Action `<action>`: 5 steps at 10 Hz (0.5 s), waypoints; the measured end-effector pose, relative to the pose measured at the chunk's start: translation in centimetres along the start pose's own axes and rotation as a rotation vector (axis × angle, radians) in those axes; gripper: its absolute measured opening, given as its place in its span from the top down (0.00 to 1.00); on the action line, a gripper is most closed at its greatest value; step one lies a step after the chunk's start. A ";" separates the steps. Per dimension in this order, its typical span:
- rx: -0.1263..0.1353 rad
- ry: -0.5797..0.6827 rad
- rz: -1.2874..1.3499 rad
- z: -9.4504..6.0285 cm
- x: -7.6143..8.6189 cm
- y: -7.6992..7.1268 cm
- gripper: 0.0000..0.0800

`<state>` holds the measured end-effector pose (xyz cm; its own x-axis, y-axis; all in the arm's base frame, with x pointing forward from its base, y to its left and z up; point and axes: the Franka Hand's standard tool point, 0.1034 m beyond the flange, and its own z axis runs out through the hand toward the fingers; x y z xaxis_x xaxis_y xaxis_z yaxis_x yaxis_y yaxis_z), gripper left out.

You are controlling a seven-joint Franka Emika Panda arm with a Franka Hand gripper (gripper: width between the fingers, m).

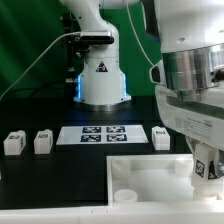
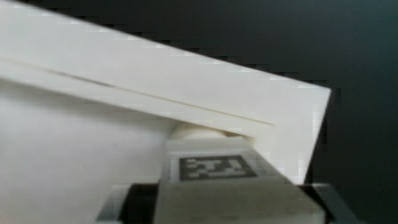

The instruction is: Assemble one leg

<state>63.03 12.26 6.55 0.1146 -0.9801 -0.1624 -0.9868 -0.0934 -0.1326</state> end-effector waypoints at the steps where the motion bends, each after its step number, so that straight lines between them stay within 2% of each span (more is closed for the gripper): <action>1: 0.027 -0.010 0.142 0.0 0.0 0.0 0.63; 2: 0.025 -0.011 0.133 0.0 -0.1 0.0 0.63; 3: 0.025 -0.010 0.098 0.1 -0.1 0.1 0.54; 4: 0.024 -0.010 0.066 0.1 -0.1 0.1 0.37; 5: 0.023 -0.010 0.021 0.1 -0.1 0.1 0.37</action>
Offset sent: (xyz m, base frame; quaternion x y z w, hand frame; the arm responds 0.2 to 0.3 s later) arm 0.0000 0.0000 0.0000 0.0000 0.0000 -0.0899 0.9960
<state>62.89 12.40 6.44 0.0951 -0.9800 -0.1748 -0.9861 -0.0687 -0.1511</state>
